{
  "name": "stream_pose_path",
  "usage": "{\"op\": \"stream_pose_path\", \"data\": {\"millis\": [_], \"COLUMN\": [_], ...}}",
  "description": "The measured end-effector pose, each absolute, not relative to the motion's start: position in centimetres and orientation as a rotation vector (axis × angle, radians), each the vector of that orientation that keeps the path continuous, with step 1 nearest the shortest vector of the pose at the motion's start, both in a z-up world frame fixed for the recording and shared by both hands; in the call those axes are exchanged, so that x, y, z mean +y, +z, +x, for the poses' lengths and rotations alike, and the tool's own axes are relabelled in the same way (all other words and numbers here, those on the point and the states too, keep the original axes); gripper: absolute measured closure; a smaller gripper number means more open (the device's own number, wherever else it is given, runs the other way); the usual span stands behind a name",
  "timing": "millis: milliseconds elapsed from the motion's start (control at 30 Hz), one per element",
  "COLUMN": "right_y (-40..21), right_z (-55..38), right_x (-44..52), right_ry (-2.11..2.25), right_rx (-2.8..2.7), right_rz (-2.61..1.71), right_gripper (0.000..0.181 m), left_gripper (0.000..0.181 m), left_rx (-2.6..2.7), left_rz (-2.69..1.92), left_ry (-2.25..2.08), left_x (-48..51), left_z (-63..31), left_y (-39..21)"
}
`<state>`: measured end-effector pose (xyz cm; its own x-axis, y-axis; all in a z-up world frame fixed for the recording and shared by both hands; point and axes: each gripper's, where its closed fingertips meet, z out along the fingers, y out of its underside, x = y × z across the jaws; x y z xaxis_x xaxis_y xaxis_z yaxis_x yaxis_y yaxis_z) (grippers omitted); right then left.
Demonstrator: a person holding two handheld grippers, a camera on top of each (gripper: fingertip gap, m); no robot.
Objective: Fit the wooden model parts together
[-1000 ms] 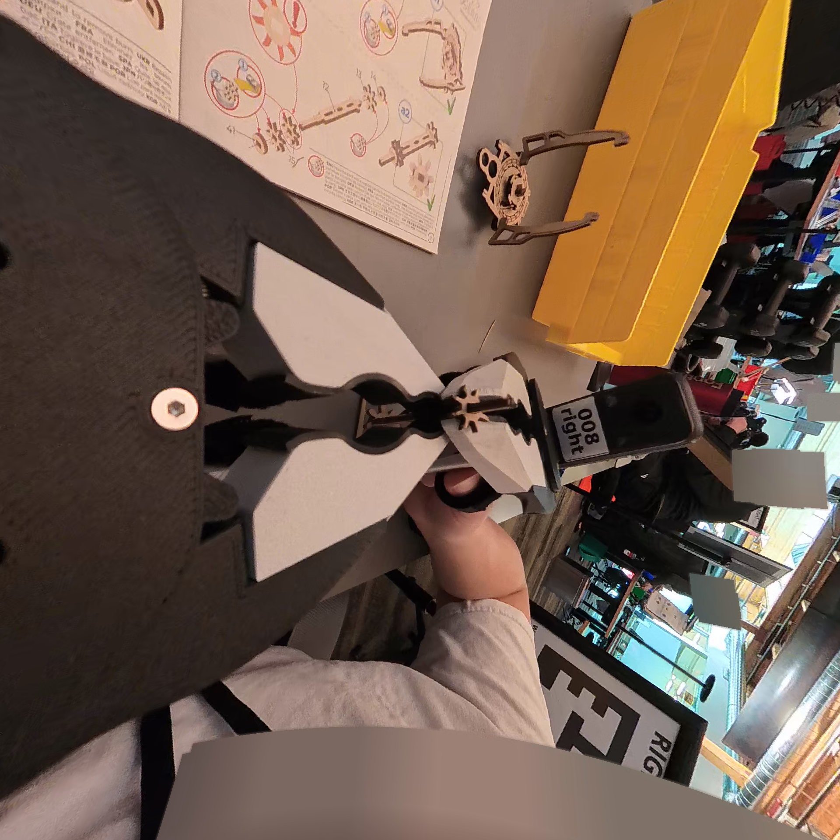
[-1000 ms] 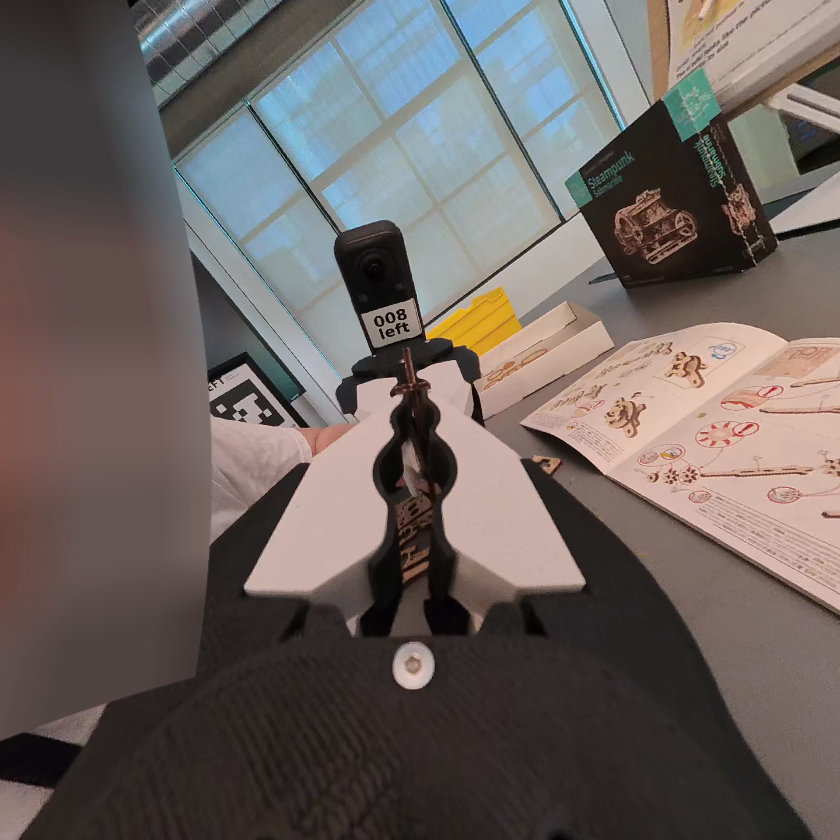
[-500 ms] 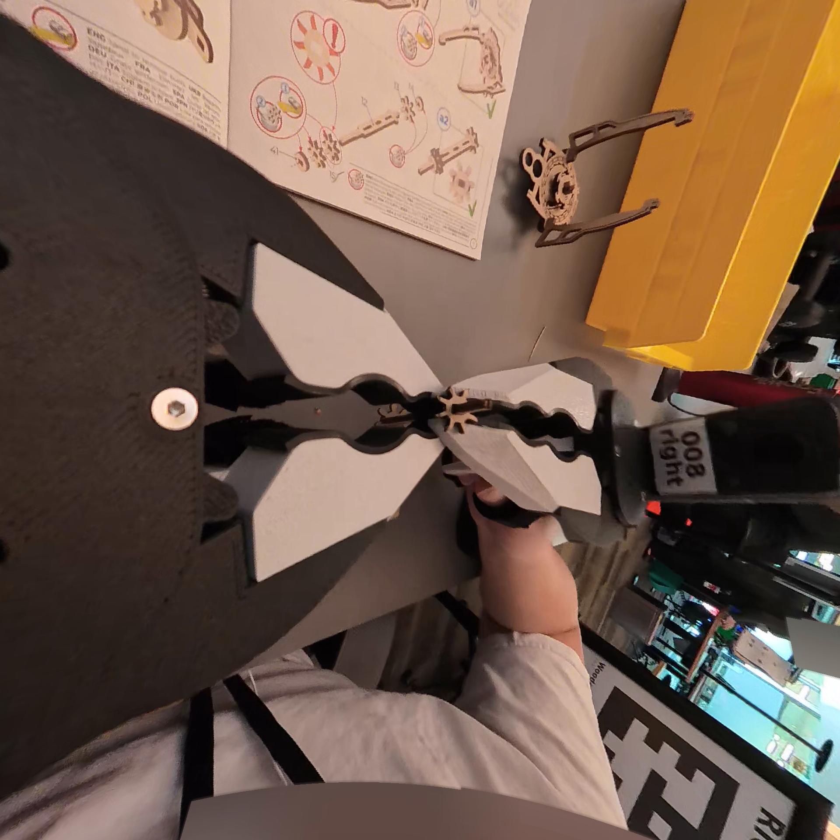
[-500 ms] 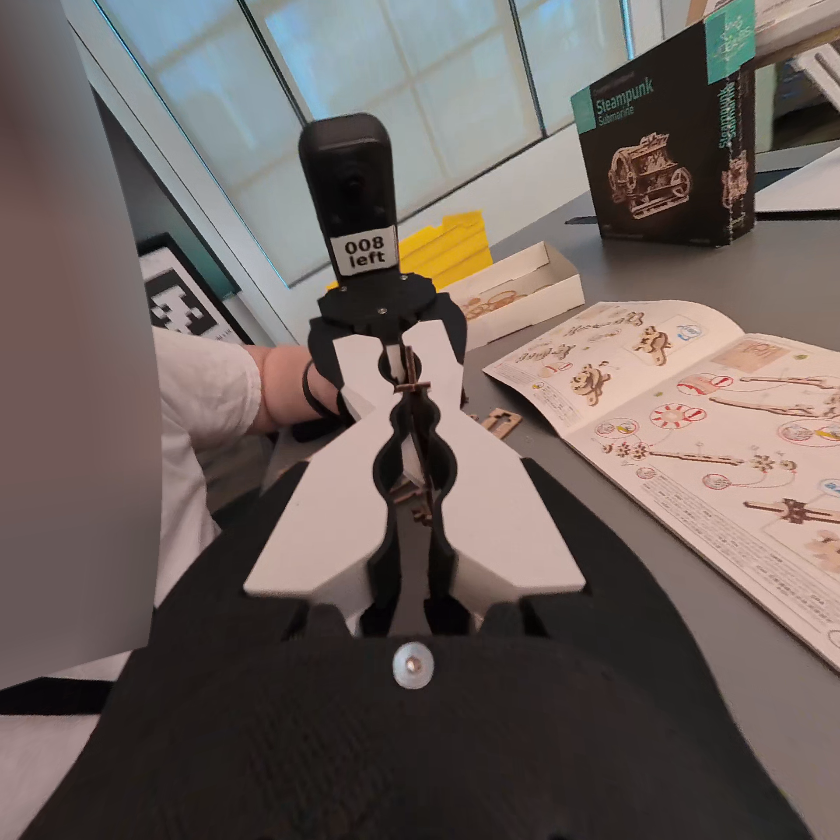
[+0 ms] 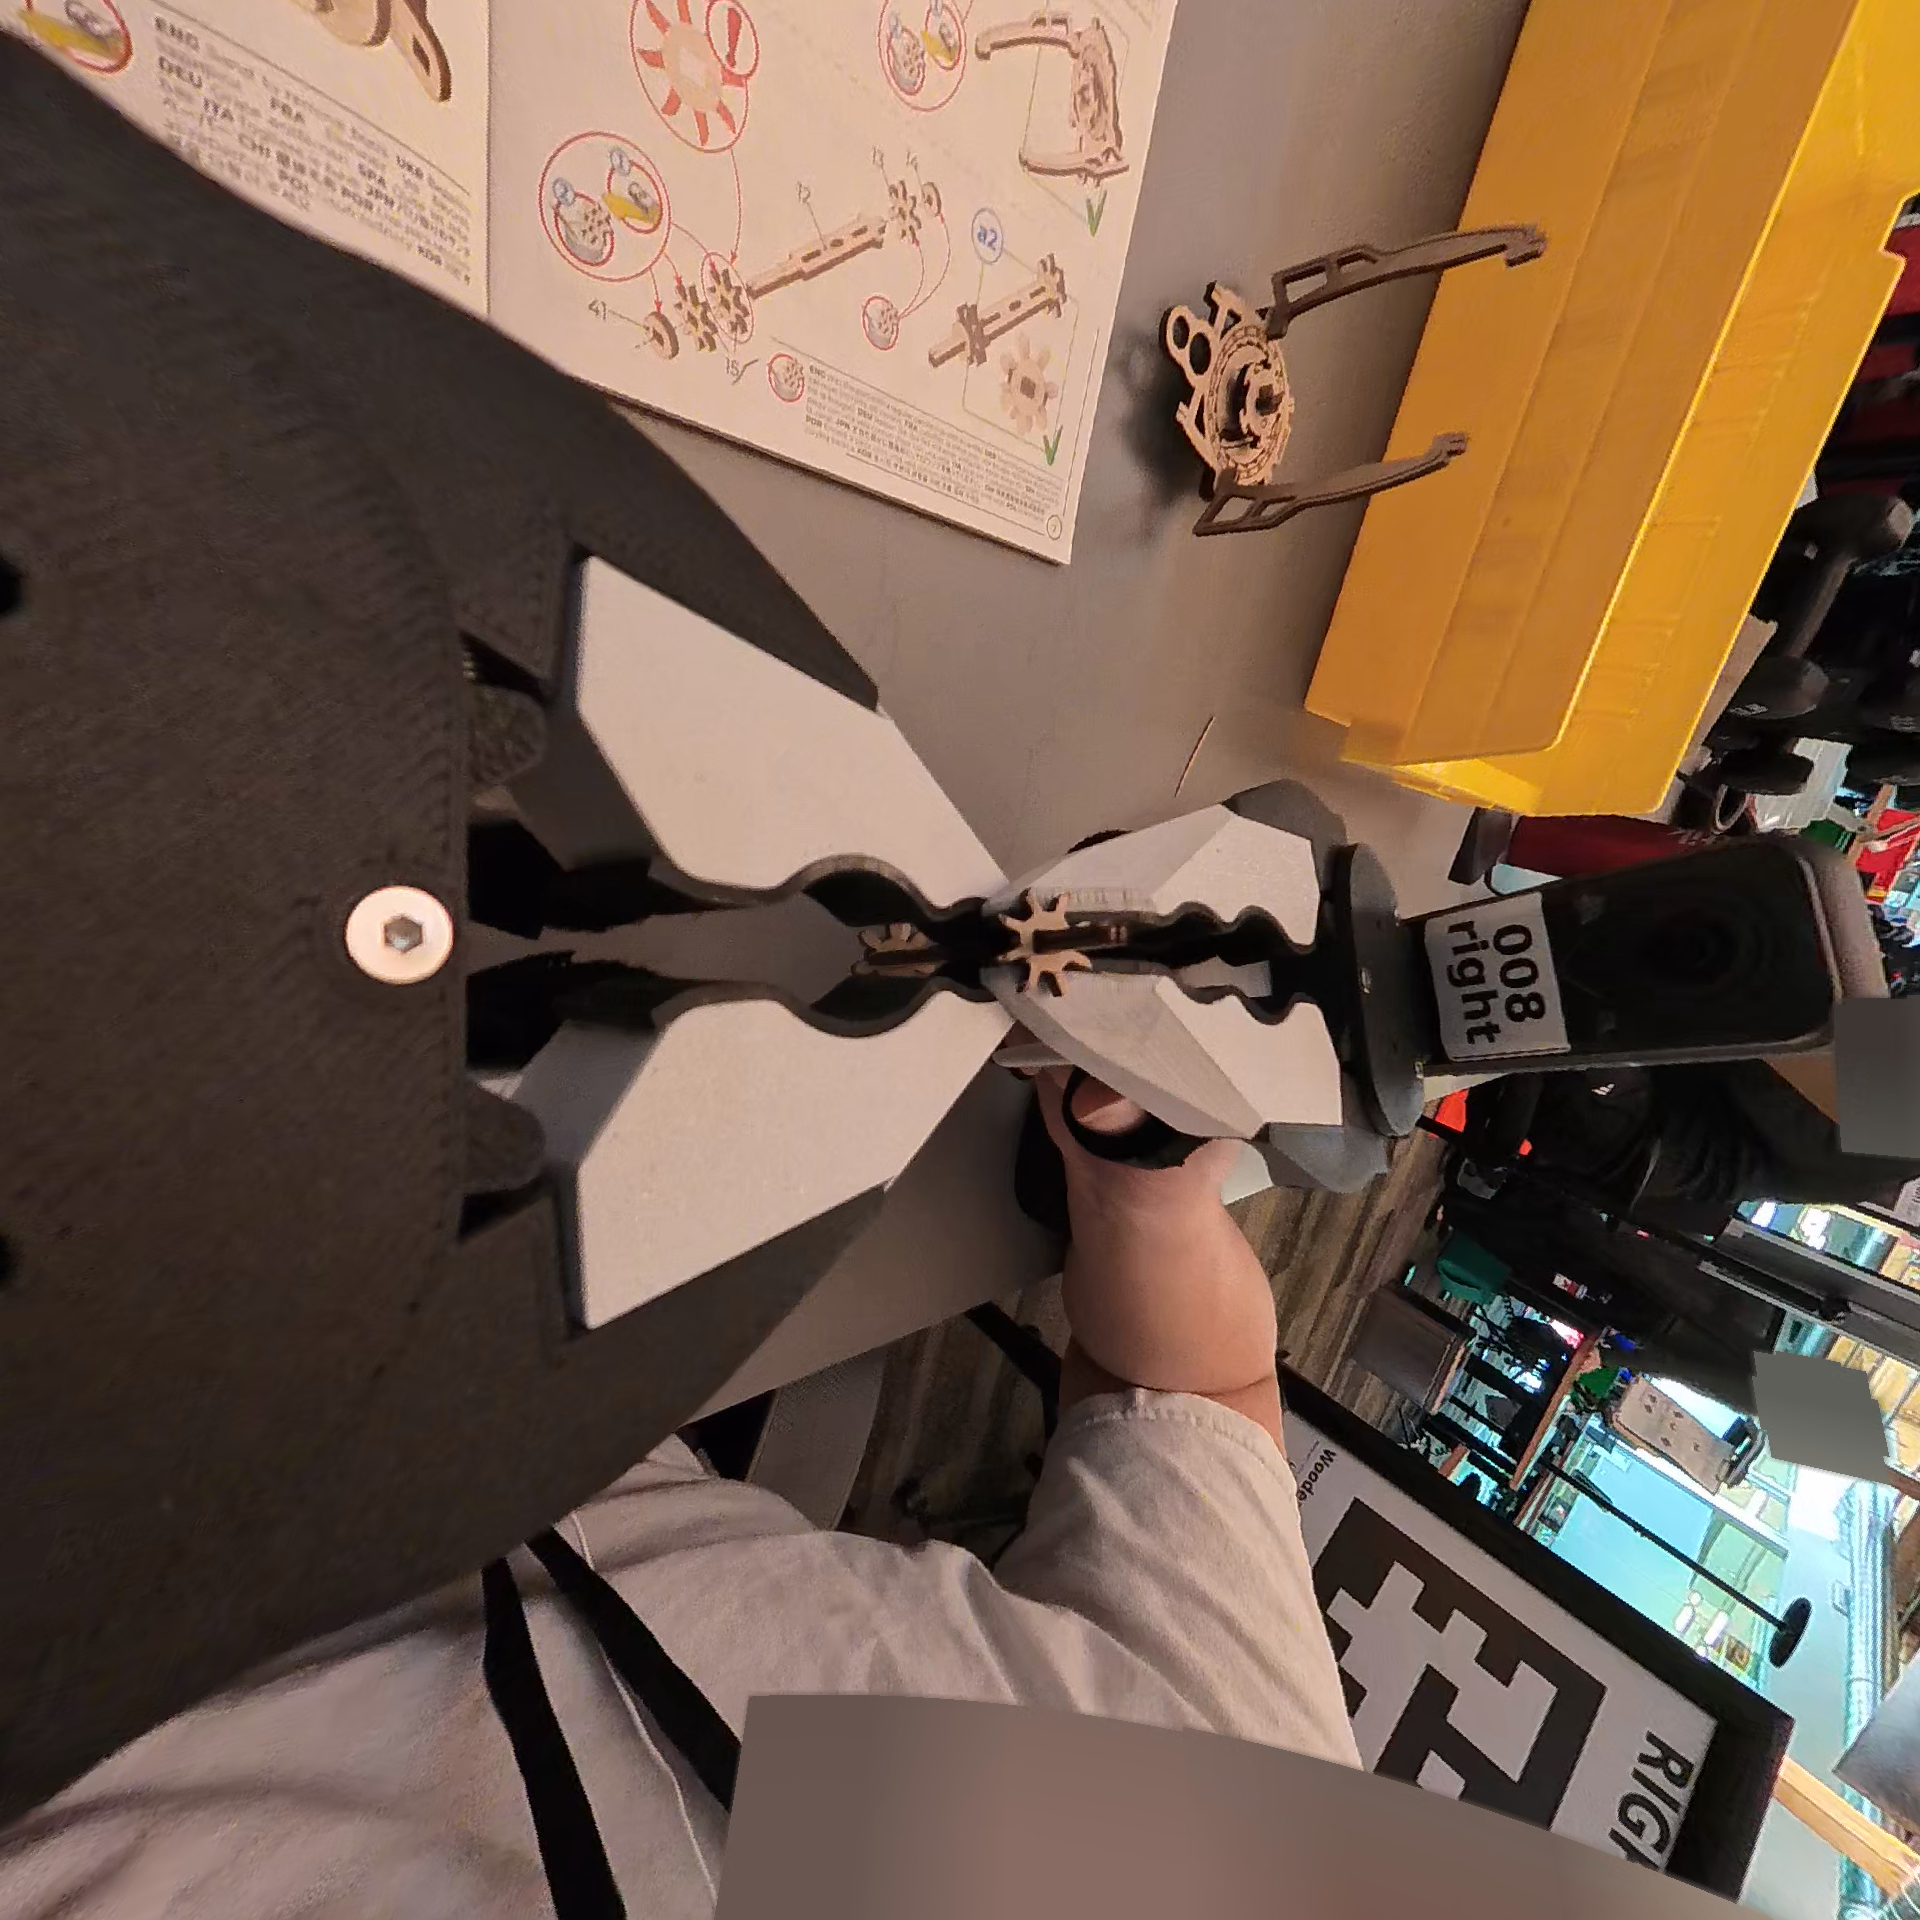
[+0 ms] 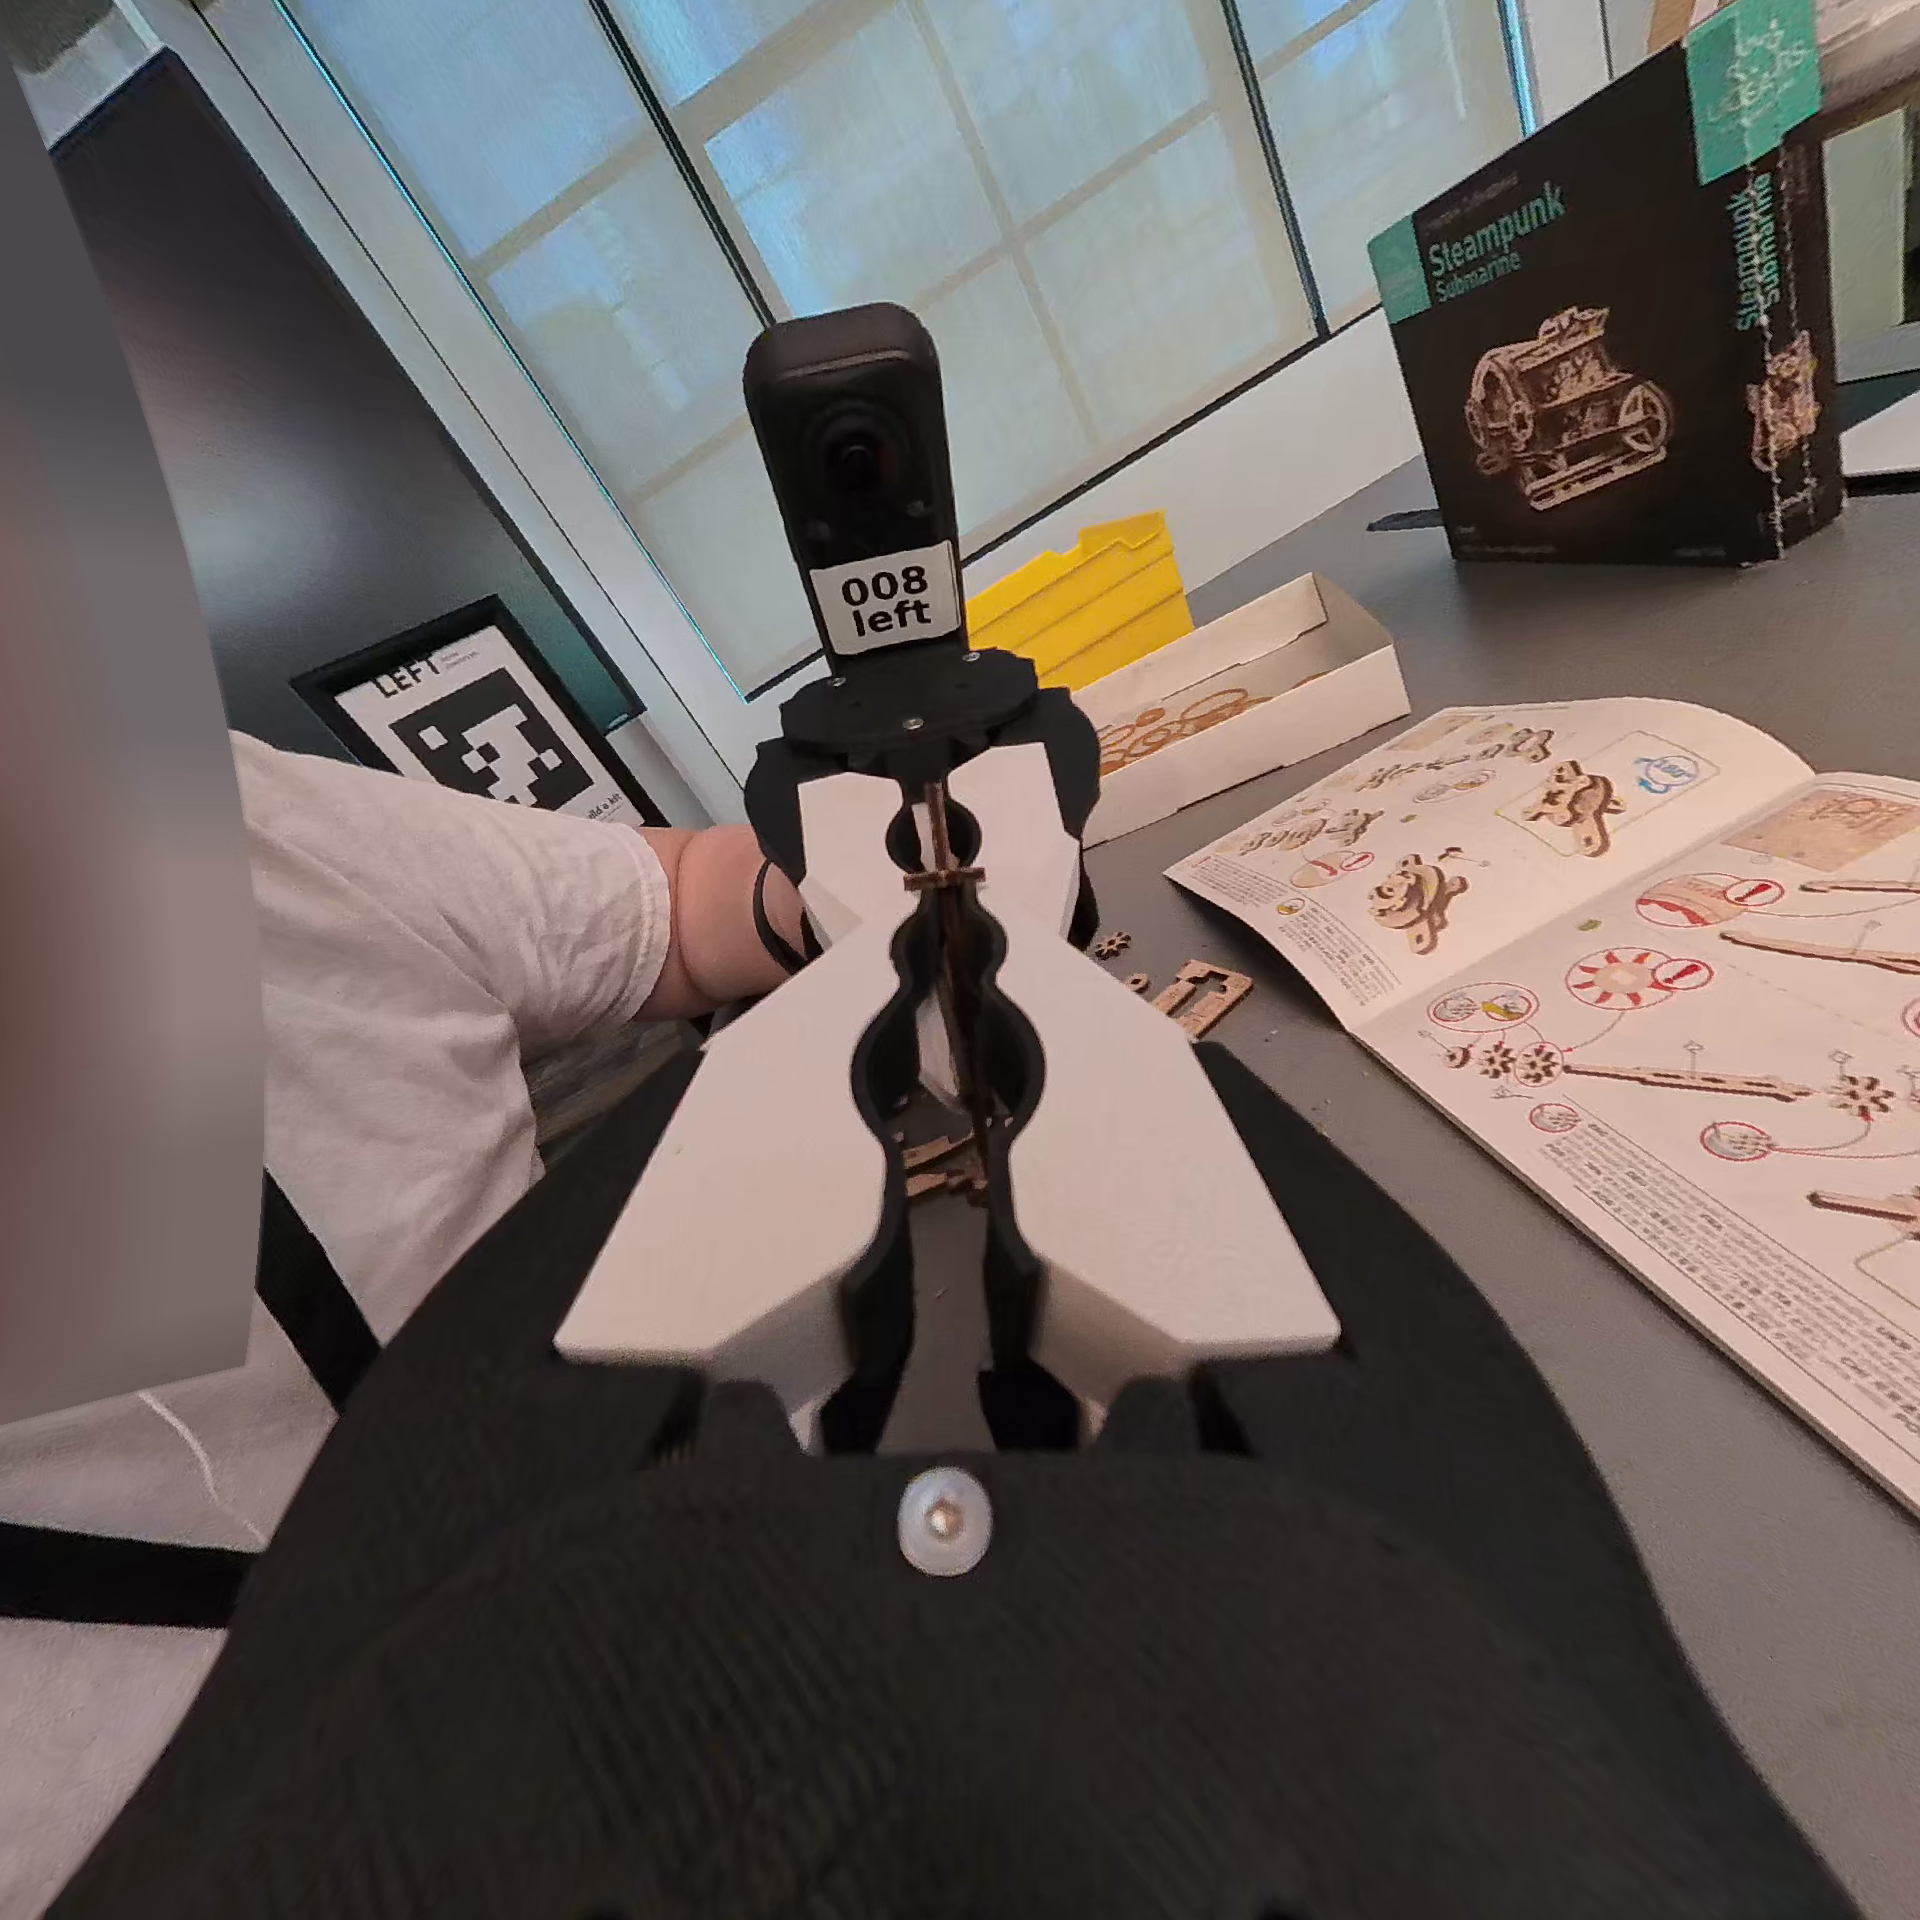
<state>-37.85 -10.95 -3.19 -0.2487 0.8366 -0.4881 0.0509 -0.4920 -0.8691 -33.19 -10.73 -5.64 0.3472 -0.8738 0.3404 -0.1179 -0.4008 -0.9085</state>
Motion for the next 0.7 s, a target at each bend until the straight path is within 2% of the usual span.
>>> {"op": "stream_pose_path", "data": {"millis": [433, 700], "right_y": [-4.1, -2.7], "right_z": [-38.0, -37.6], "right_x": [-11.0, -10.5], "right_ry": [1.755, 1.825], "right_rx": [-1.134, -1.031], "right_rz": [-1.486, -1.419], "right_gripper": [0.181, 0.181], "left_gripper": [0.181, 0.181], "left_rx": [0.923, 0.872], "left_rz": [-1.852, -1.774], "left_ry": [-1.143, -1.193], "left_x": [-11.0, -10.7], "left_z": [-33.4, -33.0], "left_y": [-6.7, -5.2]}}
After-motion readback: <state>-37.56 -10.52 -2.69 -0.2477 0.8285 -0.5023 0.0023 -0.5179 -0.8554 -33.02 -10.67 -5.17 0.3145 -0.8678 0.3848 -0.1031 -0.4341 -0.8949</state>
